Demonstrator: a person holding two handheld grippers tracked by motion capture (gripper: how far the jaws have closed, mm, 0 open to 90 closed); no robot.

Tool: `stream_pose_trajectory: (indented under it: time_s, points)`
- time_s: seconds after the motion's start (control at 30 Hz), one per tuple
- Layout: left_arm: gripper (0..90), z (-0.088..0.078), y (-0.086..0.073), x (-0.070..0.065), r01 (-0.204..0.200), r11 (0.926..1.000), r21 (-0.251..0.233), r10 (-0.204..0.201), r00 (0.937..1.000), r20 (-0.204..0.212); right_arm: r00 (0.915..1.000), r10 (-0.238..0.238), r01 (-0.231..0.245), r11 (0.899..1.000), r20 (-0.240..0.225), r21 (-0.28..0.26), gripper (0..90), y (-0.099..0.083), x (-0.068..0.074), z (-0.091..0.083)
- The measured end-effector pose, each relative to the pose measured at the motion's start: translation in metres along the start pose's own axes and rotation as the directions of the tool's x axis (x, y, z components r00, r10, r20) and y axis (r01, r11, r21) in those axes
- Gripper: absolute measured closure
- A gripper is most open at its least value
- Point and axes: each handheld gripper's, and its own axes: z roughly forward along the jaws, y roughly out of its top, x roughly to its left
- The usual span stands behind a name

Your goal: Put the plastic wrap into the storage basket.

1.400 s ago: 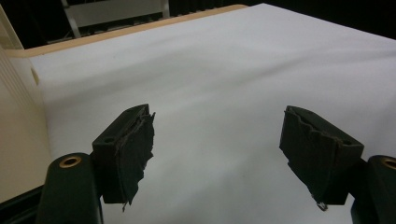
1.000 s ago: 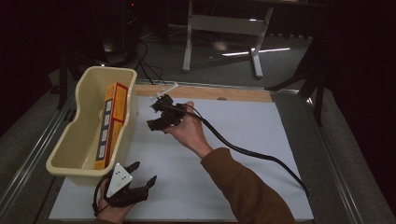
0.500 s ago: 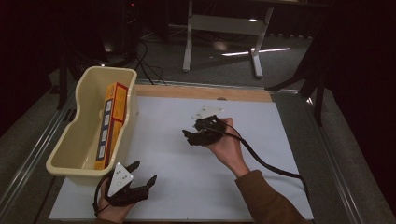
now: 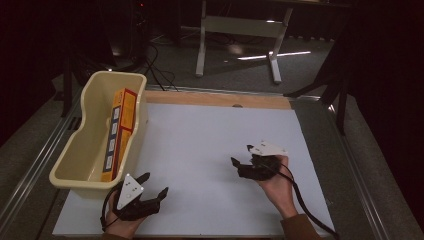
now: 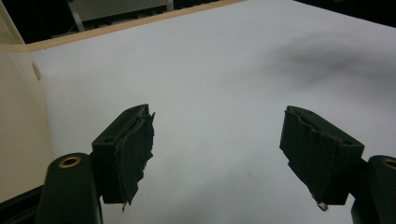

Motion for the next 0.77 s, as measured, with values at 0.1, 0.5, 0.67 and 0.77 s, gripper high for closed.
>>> stream_pose_trajectory:
  time_s: [0.1, 0.5, 0.67, 0.77]
  points:
    - [25.1, 0.0, 0.0, 0.0, 0.001, 1.0, 0.001, -0.001, 1.0, -0.005, 0.9975, 0.069, -0.068, 0.997, 0.016, -0.045, 27.4, -0.019, -0.014, -0.012]
    - [25.0, 0.003, 0.0, -0.001, -0.007, 0.9999, 0.013, 0.007, 1.0, -0.007, 0.9854, 0.162, -0.157, 0.983, 0.052, -0.093, 27.1, -0.073, -0.036, -0.052]
    - [25.1, 0.002, 0.0, -0.001, -0.011, 0.9999, 0.008, 0.011, 0.9999, -0.009, 0.9863, 0.157, -0.152, 0.985, 0.052, -0.079, 23.7, -0.088, -0.036, -0.059]
    - [25.1, 0.003, 0.0, -0.001, -0.008, 0.9998, 0.019, 0.008, 0.9999, -0.009, 0.9855, 0.157, -0.151, 0.985, 0.065, -0.081, 22.5, -0.09, -0.036, -0.062]
